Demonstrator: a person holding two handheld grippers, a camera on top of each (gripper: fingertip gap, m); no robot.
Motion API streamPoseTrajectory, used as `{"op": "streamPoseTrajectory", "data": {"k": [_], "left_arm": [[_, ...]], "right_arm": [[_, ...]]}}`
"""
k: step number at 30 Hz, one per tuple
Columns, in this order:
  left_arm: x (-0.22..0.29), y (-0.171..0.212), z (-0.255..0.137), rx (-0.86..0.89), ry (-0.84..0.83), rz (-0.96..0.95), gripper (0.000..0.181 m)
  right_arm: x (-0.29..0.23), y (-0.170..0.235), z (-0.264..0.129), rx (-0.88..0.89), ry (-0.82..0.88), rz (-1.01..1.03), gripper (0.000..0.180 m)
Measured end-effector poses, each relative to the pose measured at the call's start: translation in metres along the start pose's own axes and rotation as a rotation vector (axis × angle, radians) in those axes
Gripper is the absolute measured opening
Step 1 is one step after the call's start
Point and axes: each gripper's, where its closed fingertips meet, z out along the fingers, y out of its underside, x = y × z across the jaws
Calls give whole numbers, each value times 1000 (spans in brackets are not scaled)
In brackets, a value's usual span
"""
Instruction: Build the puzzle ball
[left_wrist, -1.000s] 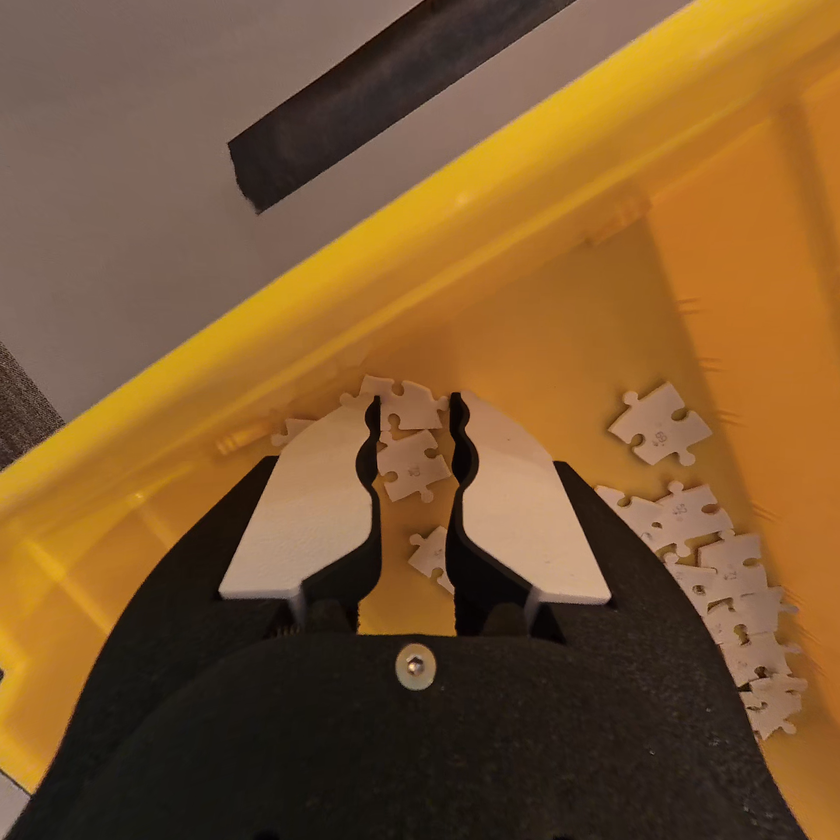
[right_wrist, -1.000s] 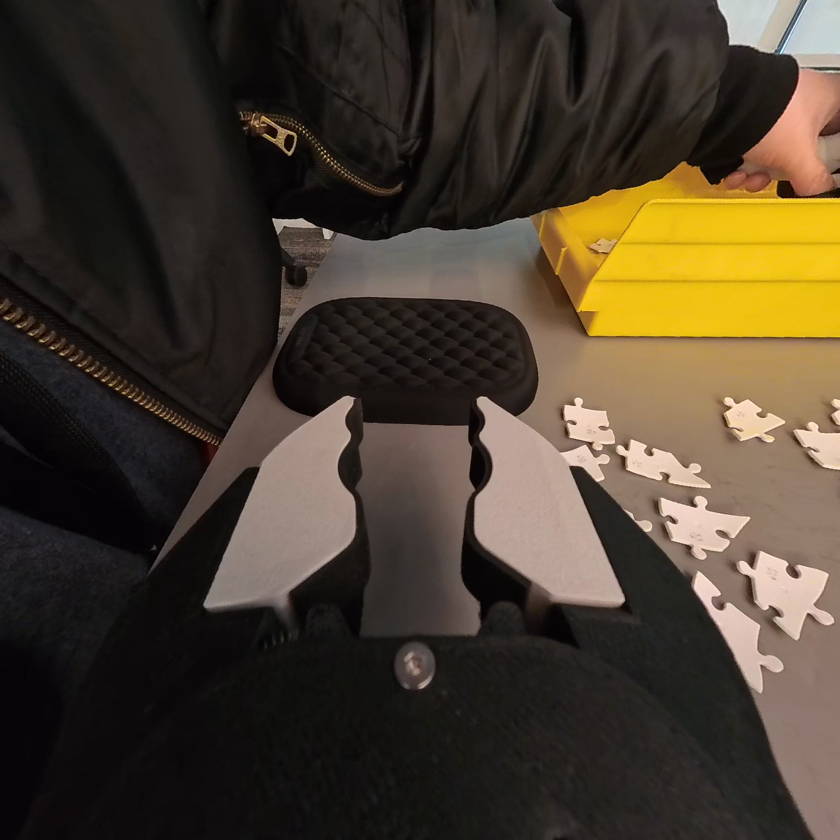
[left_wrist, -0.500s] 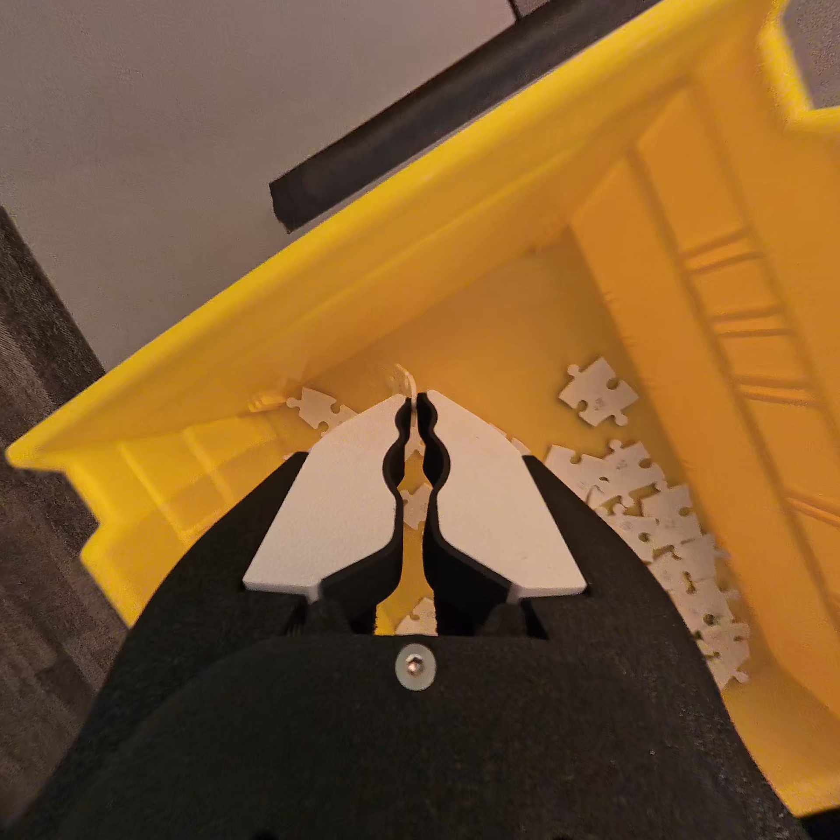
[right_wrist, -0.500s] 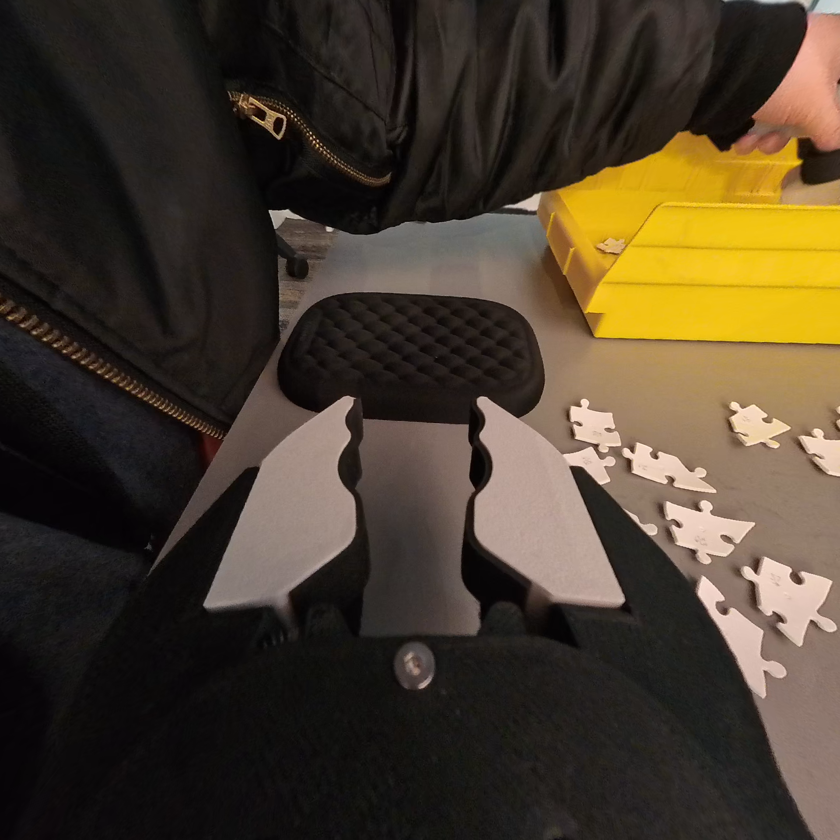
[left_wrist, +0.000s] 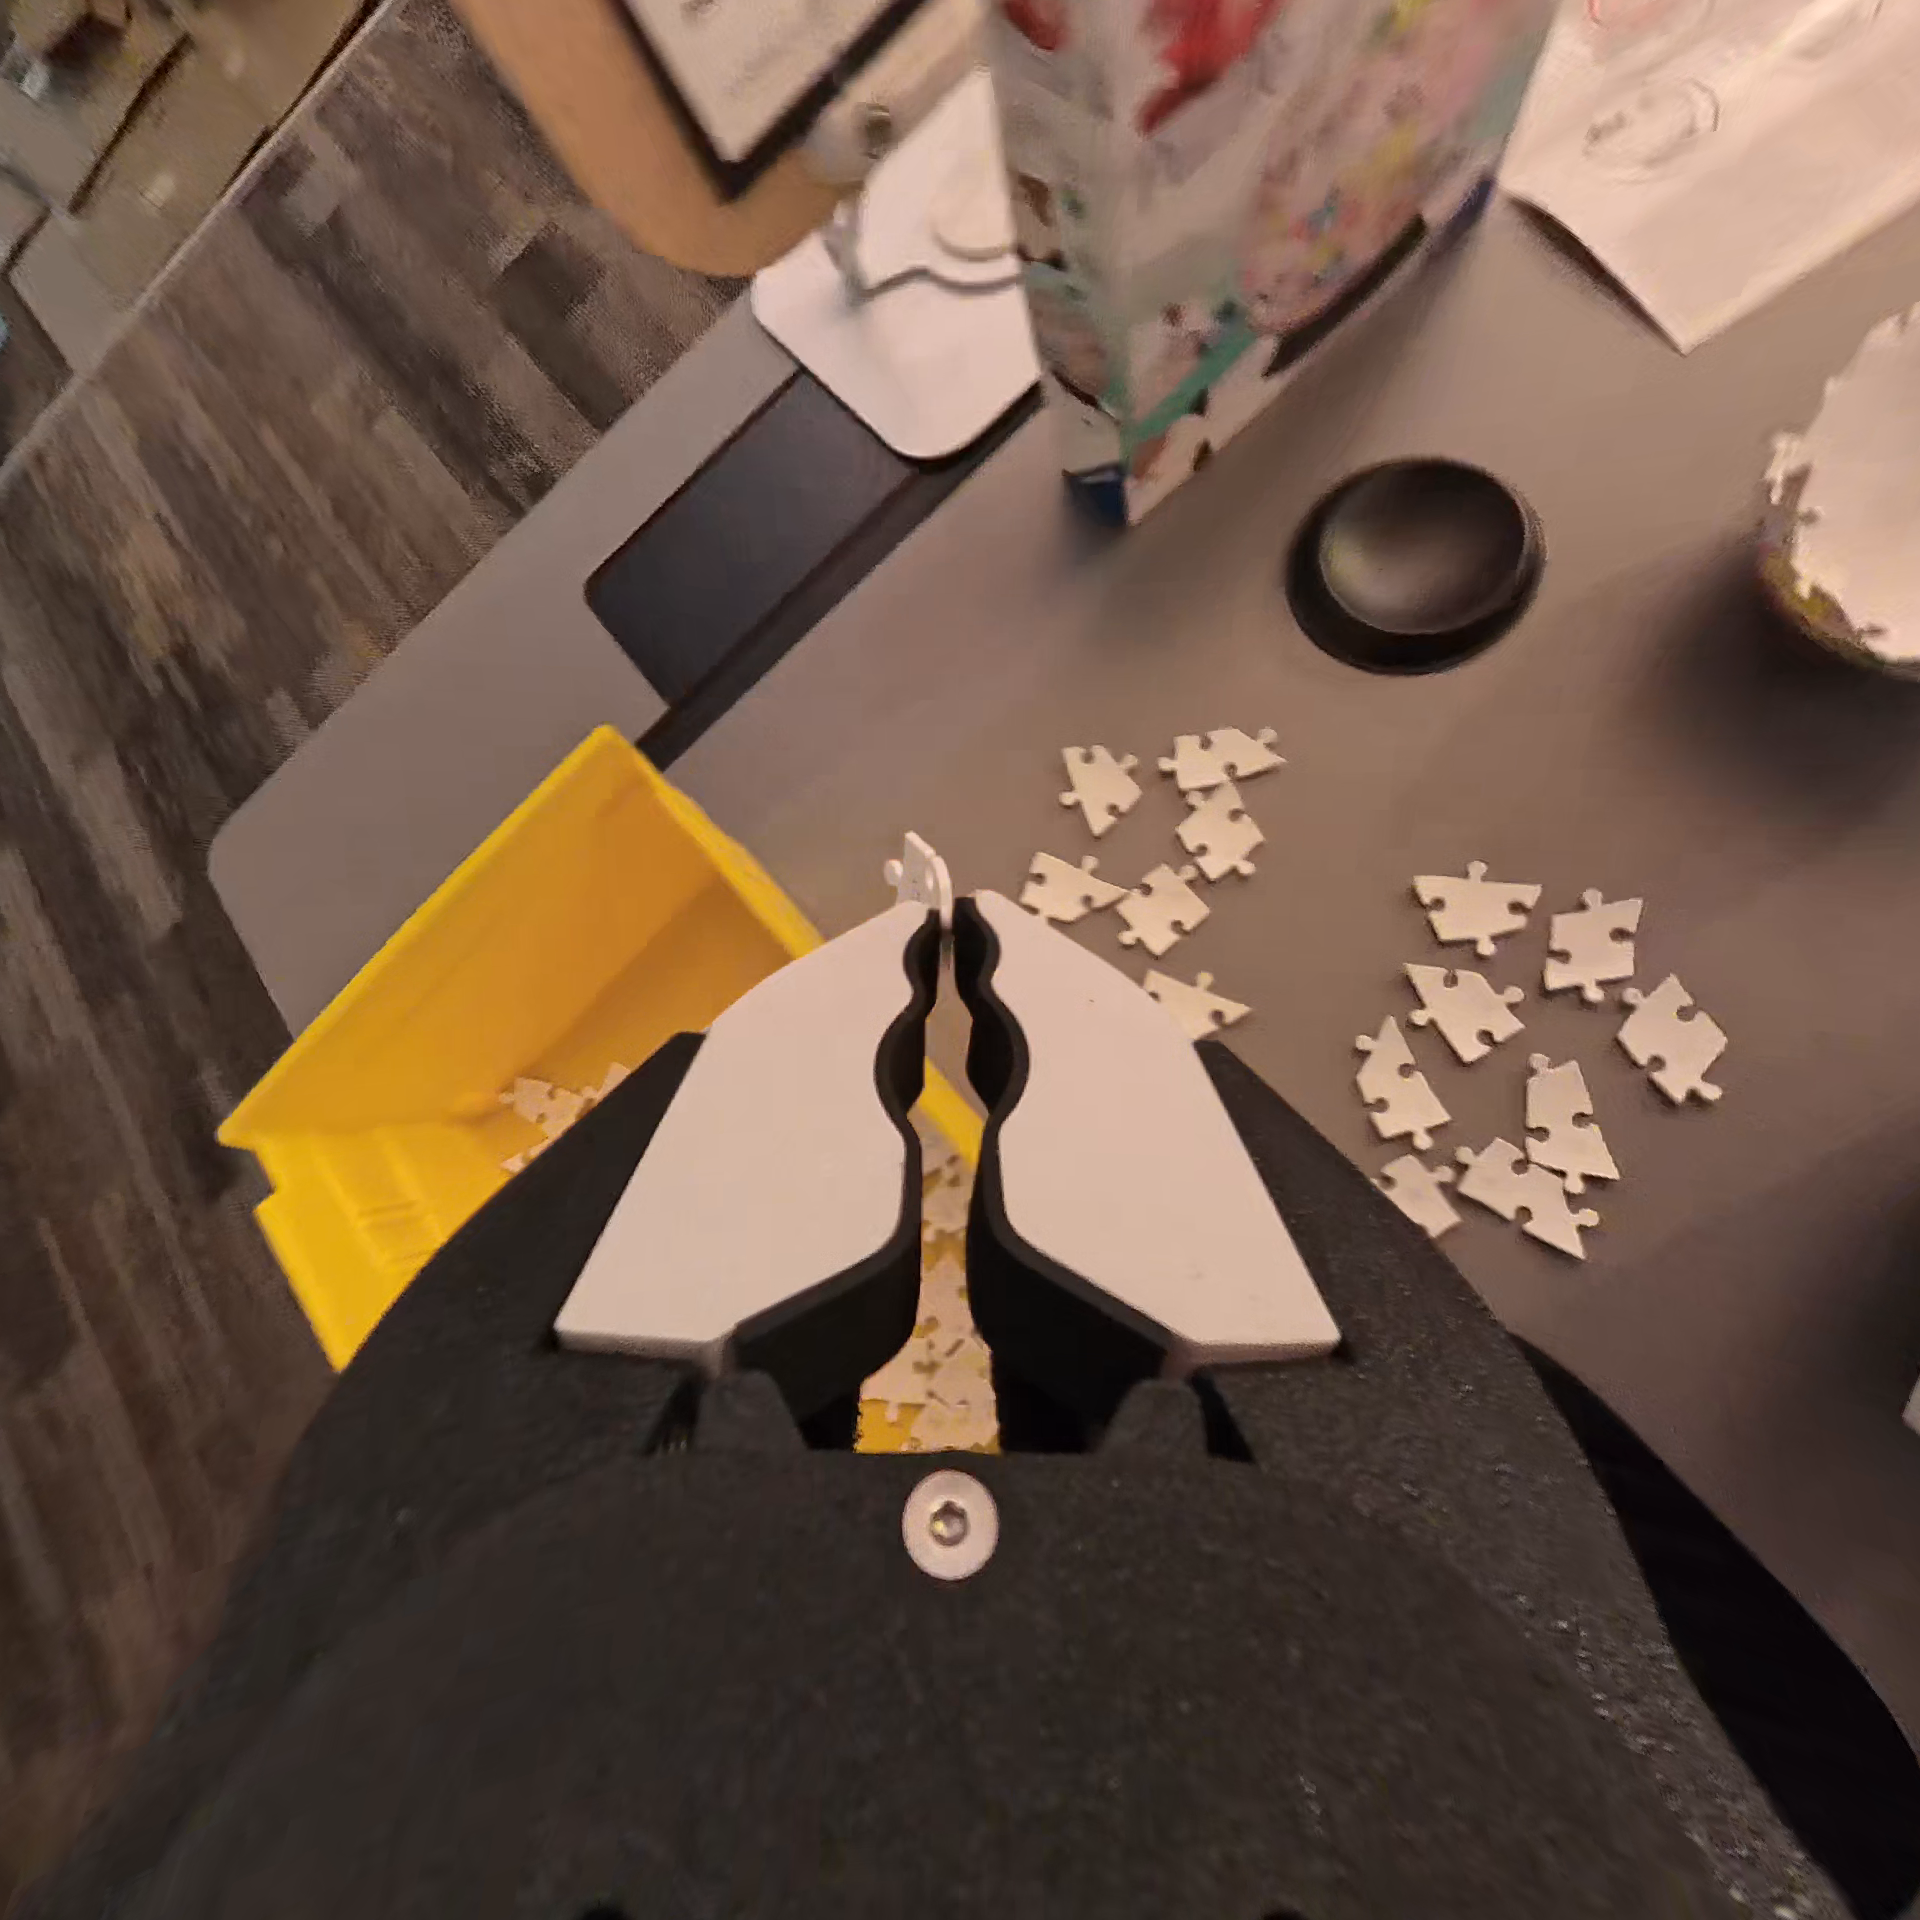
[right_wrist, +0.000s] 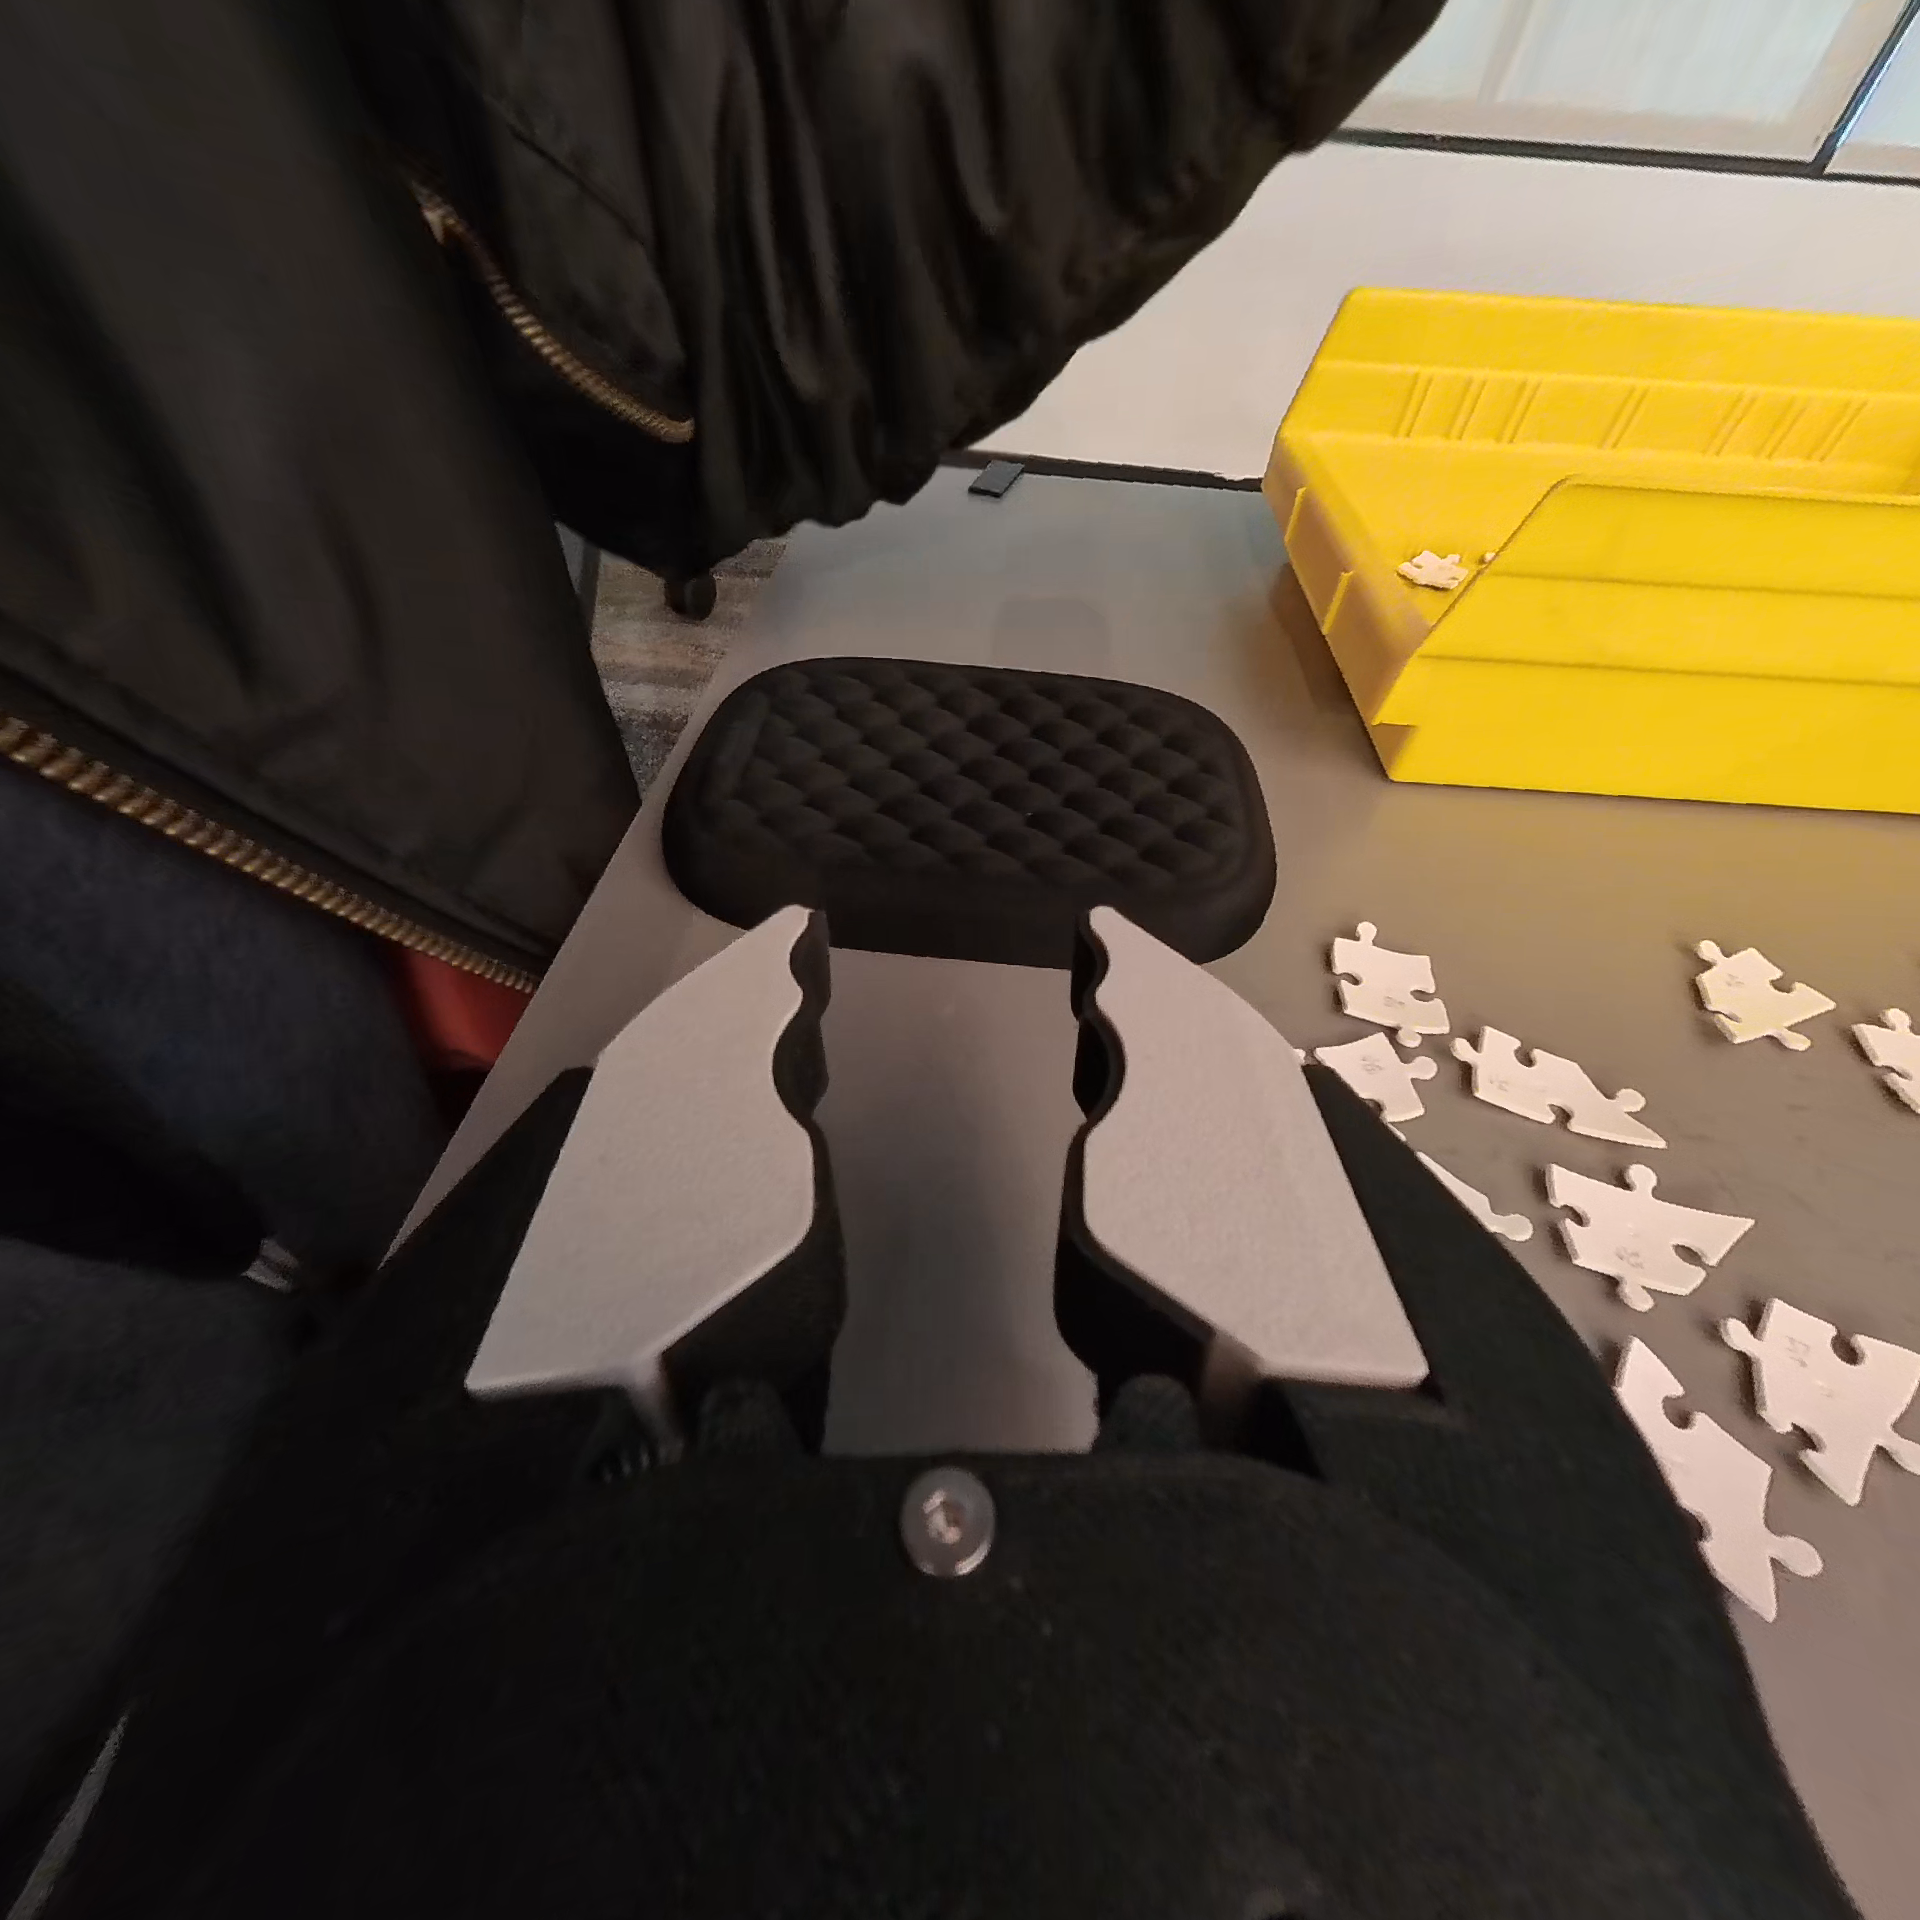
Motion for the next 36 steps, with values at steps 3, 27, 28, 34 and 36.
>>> {"op": "streamPoseTrajectory", "data": {"k": [3,27,28,34,36], "left_arm": [[33,19,28,-140,-80,72,2],[41,101,129,-572,-178,-10,3],[43,102,130,-577,-167,-14,4],[49,110,136,-603,-132,-39,6],[51,113,136,-617,-110,-61,19]], "right_arm": [[-2,0,0,1,-3,-3,46],[-9,0,0,-16,-15,-31,46],[-10,1,0,-18,-16,-31,46],[-10,1,0,-18,-16,-29,46],[-10,1,0,-21,-15,-30,46]]}}
